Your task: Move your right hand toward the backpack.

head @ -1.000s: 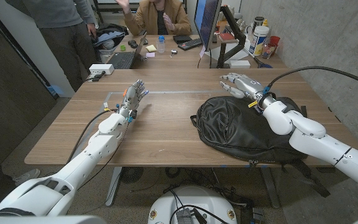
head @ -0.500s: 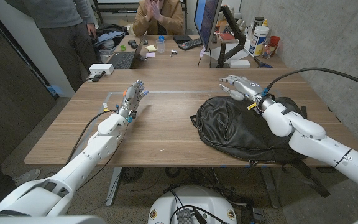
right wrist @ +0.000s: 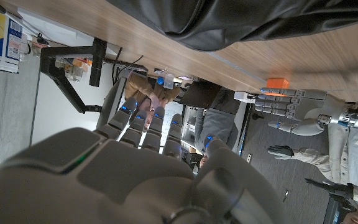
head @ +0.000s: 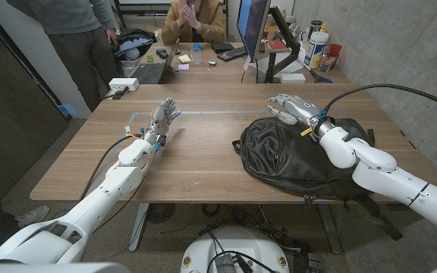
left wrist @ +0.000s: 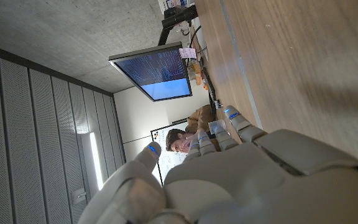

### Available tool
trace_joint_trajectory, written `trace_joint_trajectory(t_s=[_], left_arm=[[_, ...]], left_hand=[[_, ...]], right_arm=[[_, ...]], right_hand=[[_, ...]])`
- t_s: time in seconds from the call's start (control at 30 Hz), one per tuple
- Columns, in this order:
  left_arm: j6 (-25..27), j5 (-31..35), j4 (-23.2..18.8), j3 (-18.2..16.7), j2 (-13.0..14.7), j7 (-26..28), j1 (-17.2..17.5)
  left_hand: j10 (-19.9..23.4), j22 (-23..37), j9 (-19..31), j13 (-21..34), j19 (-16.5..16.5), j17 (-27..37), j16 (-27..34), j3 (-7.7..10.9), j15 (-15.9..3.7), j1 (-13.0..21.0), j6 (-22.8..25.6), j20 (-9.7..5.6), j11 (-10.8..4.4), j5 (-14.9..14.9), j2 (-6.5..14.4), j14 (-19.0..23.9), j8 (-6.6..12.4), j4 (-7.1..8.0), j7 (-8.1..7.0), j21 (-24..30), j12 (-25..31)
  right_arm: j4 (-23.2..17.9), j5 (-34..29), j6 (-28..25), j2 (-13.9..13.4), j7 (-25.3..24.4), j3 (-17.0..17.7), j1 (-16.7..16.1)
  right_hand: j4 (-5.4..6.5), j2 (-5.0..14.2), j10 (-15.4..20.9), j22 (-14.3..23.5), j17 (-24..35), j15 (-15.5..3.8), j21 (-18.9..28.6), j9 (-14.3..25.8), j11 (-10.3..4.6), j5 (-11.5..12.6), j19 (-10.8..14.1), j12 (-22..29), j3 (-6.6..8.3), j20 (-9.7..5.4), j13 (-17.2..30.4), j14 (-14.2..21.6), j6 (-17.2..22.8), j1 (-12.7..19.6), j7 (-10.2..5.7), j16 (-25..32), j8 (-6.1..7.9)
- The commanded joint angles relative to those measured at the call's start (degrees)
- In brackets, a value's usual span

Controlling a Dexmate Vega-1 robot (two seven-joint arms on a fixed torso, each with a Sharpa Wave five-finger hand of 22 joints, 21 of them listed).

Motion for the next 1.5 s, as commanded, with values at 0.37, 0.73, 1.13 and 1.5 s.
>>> trace_joint_trajectory(t_s=[0.37, 0.73, 1.13, 1.5], left_arm=[[0.08, -0.18, -0.39, -0.1, 0.26, 0.0, 0.35], [-0.05, -0.36, 0.41, -0.16, 0.27, -0.58, 0.08], [-0.16, -0.69, 1.94, -0.22, 0.55, -2.33, -0.84], [0.48, -0.82, 4.3, -0.03, 1.11, -4.73, -2.68]], left_hand=[[0.27, 0.24, 0.17, 0.28, 0.14, 0.33, 0.27, 0.33, -3.55, -0.45, -0.05, -1.74, -0.15, -0.21, 5.5, -0.41, 0.1, 0.01, -0.22, -0.24, 0.13], [0.3, 0.24, 0.18, 0.28, 0.17, 0.33, 0.27, 0.32, -3.5, -0.46, -0.06, -1.76, -0.14, -0.21, 5.49, -0.41, 0.1, 0.01, -0.22, -0.27, 0.14], [0.38, 0.24, 0.18, 0.28, 0.19, 0.33, 0.26, 0.3, -3.43, -0.46, -0.05, -1.72, 0.07, -0.21, 5.5, -0.43, 0.11, 0.01, -0.2, -0.32, 0.17], [0.32, 0.24, 0.18, 0.28, 0.2, 0.33, 0.26, 0.3, -3.44, -0.45, -0.09, -1.73, -0.12, -0.2, 5.51, -0.42, 0.09, 0.01, -0.24, -0.37, 0.15]], right_arm=[[-1.09, -1.47, -1.46, -0.33, 0.9, -0.52, -0.53], [-1.15, -2.02, -1.94, -0.28, 1.69, -1.02, -0.36], [-1.14, -3.46, -4.07, 0.53, 1.67, -1.76, -0.31], [-0.98, -4.83, -5.75, 1.1, 1.87, -2.72, 0.15]], right_hand=[[-0.81, 0.07, 0.21, 0.11, 0.1, -2.2, -0.39, 0.23, -0.34, 0.0, 0.48, -0.29, 0.28, -2.79, 0.21, 0.58, 0.11, 1.2, -0.45, -0.06, -0.2], [-1.16, -0.06, 0.17, 0.11, 0.07, -2.15, -0.63, 0.23, -0.3, -0.01, 0.59, -0.31, 0.36, -2.69, 0.21, 0.57, 0.13, 1.58, -0.48, -0.09, -0.19], [-0.94, -0.06, 0.14, 0.12, 0.21, -2.31, -0.86, 0.25, -0.32, -0.08, 0.78, -0.31, 0.22, -2.76, 0.22, 0.57, -0.18, 1.29, -0.59, -0.02, -0.3], [-0.7, -0.05, 0.08, 0.13, 0.29, -2.26, -0.88, 0.26, -0.32, -0.12, 1.39, -0.33, 0.08, -2.66, 0.22, 0.72, -0.26, 0.98, -0.59, 0.08, -0.31]])
